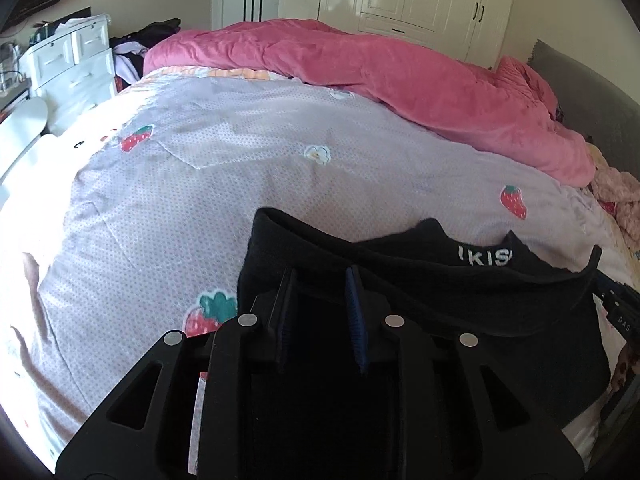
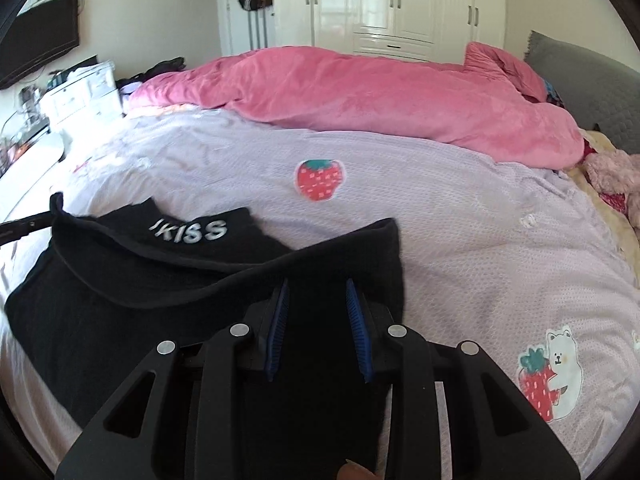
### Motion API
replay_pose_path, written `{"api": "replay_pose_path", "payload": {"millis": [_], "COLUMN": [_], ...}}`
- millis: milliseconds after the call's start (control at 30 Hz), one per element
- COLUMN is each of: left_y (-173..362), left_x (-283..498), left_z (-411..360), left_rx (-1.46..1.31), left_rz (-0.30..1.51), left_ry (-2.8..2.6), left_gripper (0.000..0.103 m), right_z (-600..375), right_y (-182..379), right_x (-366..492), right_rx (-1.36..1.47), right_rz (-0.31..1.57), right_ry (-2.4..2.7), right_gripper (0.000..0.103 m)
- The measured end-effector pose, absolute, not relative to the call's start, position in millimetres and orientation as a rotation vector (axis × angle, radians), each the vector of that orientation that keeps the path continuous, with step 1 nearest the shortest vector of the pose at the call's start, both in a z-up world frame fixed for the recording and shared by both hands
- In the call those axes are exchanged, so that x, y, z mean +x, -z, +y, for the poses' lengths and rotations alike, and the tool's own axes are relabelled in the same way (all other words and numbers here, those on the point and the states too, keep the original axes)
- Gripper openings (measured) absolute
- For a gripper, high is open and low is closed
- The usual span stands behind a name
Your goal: Fold small clothes
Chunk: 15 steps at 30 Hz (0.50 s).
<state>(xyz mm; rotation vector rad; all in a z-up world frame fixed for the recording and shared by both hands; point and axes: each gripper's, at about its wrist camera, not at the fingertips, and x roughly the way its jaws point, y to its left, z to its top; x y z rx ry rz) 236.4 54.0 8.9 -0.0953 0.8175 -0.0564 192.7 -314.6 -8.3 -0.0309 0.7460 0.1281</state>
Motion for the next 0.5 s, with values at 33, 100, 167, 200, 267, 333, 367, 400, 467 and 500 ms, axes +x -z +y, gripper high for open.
{"api": "replay_pose_path", "payload": {"millis": [33,100,167,200,267,333,367,400,467,500], "left_y": [-11,-15,-17,-17,-13,-8,-5,-3,3,5], "left_x": [239,240,239,237,233,227,224,220,212,209], "left_z": [57,66,78,82,92,99,101,102,103,103], "left_rx": [-0.106,-0.136,-0.172,-0.183,-0.209,-0.233,-0.237,-0.234,-0.224,-0.221], "left_rz": [0.813,0.801,0.79,0.788,0.791,0.799,0.802,0.802,0.805,0.805], "left_ry": [0.051,0.039,0.025,0.02,0.009,0.008,0.008,0.007,0.01,0.009], "left_gripper": [0.02,0.026,0.027,0.027,0.027,0.027,0.027,0.027,0.031,0.036], "right_z": [-320,-328,-334,-337,-343,-349,-352,-353,-358,-360], "right_y": [8,9,10,11,12,12,12,12,12,13], "right_x": [195,197,196,195,192,188,185,183,176,174], "right_rx": [-0.011,0.011,0.024,0.028,0.048,0.075,0.087,0.095,0.116,0.122], "right_rz": [0.747,0.749,0.743,0.742,0.741,0.737,0.734,0.731,0.728,0.729], "right_ry": [-0.114,-0.094,-0.08,-0.071,-0.057,-0.045,-0.042,-0.041,-0.038,-0.037], "right_gripper": [0.028,0.028,0.028,0.028,0.028,0.029,0.029,0.029,0.031,0.032]}}
